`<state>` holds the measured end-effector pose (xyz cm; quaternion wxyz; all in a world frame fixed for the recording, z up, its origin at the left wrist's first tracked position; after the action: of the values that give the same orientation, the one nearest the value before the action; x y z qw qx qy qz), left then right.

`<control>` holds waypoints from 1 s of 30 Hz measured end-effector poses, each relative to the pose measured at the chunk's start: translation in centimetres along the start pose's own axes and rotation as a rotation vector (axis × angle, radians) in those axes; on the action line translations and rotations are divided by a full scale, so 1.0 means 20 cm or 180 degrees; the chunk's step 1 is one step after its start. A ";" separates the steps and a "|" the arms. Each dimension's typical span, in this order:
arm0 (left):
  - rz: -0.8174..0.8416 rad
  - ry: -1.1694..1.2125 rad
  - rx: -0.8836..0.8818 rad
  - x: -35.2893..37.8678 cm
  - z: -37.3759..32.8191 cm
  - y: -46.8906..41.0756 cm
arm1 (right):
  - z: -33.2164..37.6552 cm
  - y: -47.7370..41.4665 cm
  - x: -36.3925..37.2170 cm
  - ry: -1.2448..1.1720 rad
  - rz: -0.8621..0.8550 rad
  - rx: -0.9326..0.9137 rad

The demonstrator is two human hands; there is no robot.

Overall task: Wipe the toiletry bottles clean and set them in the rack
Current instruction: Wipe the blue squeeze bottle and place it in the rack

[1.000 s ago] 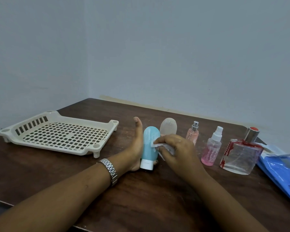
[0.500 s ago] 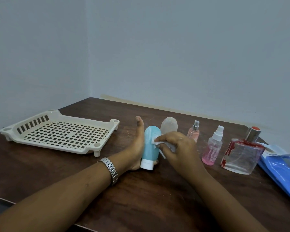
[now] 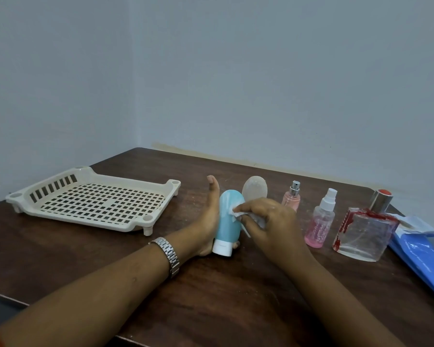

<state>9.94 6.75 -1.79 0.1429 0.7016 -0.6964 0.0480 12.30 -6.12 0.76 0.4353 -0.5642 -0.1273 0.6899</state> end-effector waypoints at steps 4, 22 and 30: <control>-0.0012 0.0028 0.0002 0.00 0.00 0.00 | 0.00 0.02 -0.01 -0.0009 0.0219 -0.0084; 0.0023 -0.0015 0.0052 0.00 0.00 0.00 | 0.00 -0.02 -0.01 0.0160 0.0085 -0.0119; 0.0013 -0.0077 0.0037 0.00 0.00 -0.01 | -0.01 -0.01 -0.01 0.0112 0.0102 -0.0128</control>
<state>10.04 6.70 -1.78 0.1302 0.7015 -0.6993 0.0439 12.50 -6.29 1.03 0.4150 -0.5868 -0.1244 0.6840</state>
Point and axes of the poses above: each hand's wrist, its own y-axis away from the middle knuckle, its own x-axis out of the palm, z = x × y, the point moved 2 cm from there along -y, towards the middle knuckle, and after that the axes turned 5 degrees about z, right-handed, at the moved point
